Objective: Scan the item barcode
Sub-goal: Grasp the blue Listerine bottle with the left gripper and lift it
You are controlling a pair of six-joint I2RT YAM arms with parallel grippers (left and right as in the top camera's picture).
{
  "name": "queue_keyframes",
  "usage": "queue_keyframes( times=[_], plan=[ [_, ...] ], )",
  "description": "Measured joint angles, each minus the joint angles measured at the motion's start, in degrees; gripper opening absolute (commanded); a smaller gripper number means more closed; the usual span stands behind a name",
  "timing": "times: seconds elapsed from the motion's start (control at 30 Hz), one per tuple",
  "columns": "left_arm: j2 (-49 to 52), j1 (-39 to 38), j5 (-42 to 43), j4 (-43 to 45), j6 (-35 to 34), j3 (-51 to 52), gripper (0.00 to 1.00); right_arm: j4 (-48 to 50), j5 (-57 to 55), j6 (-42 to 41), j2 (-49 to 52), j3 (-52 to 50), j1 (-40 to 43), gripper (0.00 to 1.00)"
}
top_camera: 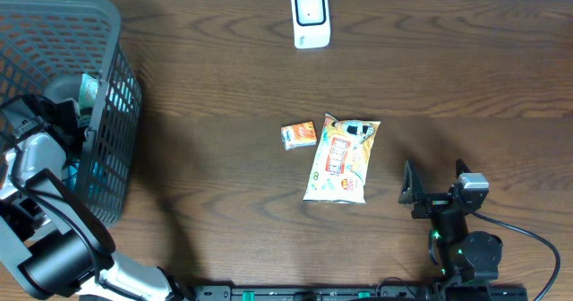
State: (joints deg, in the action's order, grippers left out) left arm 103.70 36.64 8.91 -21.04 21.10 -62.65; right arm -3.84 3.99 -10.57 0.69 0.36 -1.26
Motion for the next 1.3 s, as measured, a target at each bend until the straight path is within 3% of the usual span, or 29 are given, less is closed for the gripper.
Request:
queue_keyframes(
  times=[0.1,0.23,0.43,1.0,1.3],
  plan=[
    [0.5,0.0,0.57,0.63,0.13,-0.2,0.87,0.0,0.0,0.0,0.0,0.0,0.0,0.99],
    [1.73,0.0,1.77,1.16,0.13,-1.16,0.68,0.0,0.0,0.0,0.0,0.0,0.0,0.99],
    [2.38,-0.02,1.7,1.64,0.22,-1.84,0.54,0.0,0.0,-0.02,0.0,0.0,0.0,0.99],
    [0.22,-0.09,0.55,0.81,-2.03,-0.96,0.53,0.0,0.0,0.0,0.0,0.0,0.0,0.99],
    [-13.27,-0.09,-0.24,0.46,-5.29,-0.02,0.53,0.0,0.02,0.0,0.0,0.0,0.0,0.99]
  ],
)
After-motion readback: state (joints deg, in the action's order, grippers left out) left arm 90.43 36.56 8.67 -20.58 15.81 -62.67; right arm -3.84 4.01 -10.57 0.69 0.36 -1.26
